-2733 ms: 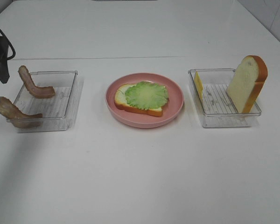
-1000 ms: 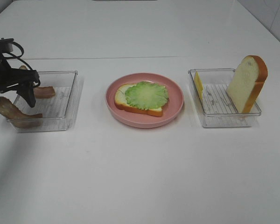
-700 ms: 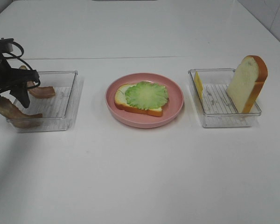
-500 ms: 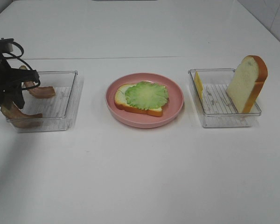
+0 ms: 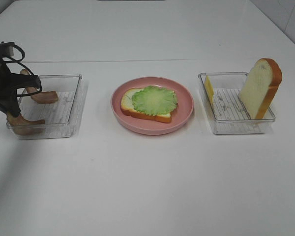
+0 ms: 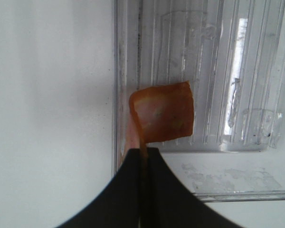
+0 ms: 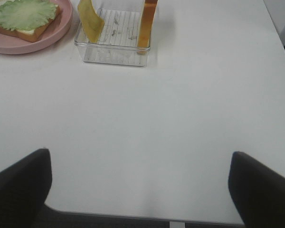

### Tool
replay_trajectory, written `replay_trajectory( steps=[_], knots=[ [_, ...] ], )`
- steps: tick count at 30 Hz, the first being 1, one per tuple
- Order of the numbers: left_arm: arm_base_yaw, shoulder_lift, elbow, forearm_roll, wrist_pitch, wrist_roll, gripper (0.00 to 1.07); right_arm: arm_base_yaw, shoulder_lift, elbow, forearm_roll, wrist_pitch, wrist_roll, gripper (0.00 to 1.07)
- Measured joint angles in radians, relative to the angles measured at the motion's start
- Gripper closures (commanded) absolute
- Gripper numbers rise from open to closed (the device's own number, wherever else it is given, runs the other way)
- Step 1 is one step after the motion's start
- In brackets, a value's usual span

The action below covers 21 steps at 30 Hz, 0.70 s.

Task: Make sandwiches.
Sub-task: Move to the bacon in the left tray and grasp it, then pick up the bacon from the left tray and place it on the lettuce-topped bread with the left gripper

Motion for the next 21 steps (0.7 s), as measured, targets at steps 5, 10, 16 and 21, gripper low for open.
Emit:
replay_trajectory(
  steps=[5, 10, 16, 21],
  knots=[
    [0.0, -0.001, -0.004, -0.01, 0.007, 0.0, 1.07, 0.0, 0.0, 0.0, 0.0, 0.0, 0.0, 0.09],
    [0.0, -0.023, -0.044, -0.039, 0.029, 0.0, 1.07, 0.0, 0.0, 0.0, 0.0, 0.0, 0.0, 0.09],
    [-0.008, -0.059, -0.134, -0.093, 0.064, 0.0, 1.07, 0.0, 0.0, 0.0, 0.0, 0.0, 0.0, 0.09],
    [-0.052, -0.06, -0.229, -0.126, 0.11, 0.0, 1.07, 0.0, 0.0, 0.0, 0.0, 0.0, 0.0, 0.09]
  ],
)
